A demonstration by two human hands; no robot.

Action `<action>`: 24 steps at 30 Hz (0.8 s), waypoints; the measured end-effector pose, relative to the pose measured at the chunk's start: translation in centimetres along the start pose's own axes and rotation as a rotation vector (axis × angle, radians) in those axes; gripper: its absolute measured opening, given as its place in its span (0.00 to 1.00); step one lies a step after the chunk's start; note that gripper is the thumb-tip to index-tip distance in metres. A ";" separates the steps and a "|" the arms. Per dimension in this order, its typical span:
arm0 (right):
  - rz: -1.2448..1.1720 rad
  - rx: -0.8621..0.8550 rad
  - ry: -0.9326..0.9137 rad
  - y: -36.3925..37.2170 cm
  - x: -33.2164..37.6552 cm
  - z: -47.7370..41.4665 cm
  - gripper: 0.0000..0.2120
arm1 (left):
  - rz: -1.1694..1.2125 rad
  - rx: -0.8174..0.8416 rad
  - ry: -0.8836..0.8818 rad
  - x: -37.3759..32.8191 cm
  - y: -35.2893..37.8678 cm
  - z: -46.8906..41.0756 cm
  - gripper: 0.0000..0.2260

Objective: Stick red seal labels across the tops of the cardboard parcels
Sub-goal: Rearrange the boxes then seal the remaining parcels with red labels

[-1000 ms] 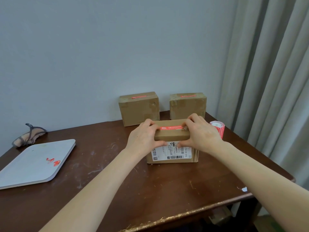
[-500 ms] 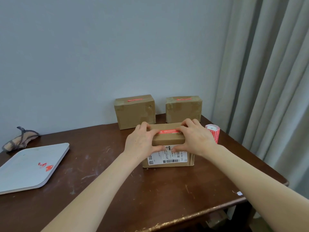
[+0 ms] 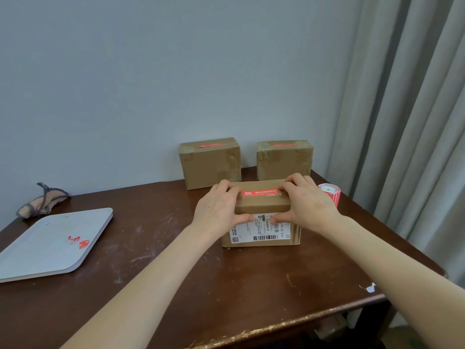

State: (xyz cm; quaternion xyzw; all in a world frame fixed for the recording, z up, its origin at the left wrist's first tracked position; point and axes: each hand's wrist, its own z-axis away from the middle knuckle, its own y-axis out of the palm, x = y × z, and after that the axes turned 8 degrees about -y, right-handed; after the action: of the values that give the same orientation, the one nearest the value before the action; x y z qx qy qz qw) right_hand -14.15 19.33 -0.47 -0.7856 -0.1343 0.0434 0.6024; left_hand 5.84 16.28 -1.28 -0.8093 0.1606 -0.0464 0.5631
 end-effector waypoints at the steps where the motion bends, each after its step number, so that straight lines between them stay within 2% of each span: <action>1: 0.017 -0.001 -0.009 0.0 0.1 0.0 0.40 | -0.003 0.001 0.014 -0.1 0.0 0.0 0.34; 6: 0.093 0.014 -0.031 -0.1 0.5 -0.1 0.39 | -0.057 -0.010 0.011 -0.6 0.3 -0.1 0.32; 19: 0.086 0.035 -0.015 -0.2 0.5 -0.2 0.39 | -0.038 0.000 0.000 -0.3 0.3 -0.2 0.32; 24: 0.061 -0.016 -0.009 0.2 0.1 0.1 0.38 | -0.009 -0.036 0.001 0.3 0.4 0.4 0.32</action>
State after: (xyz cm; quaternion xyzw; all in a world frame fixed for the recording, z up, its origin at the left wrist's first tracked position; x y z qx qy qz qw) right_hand -14.04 19.45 -0.65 -0.7940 -0.1136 0.0642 0.5938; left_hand 6.14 16.41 -1.86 -0.8200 0.1581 -0.0465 0.5482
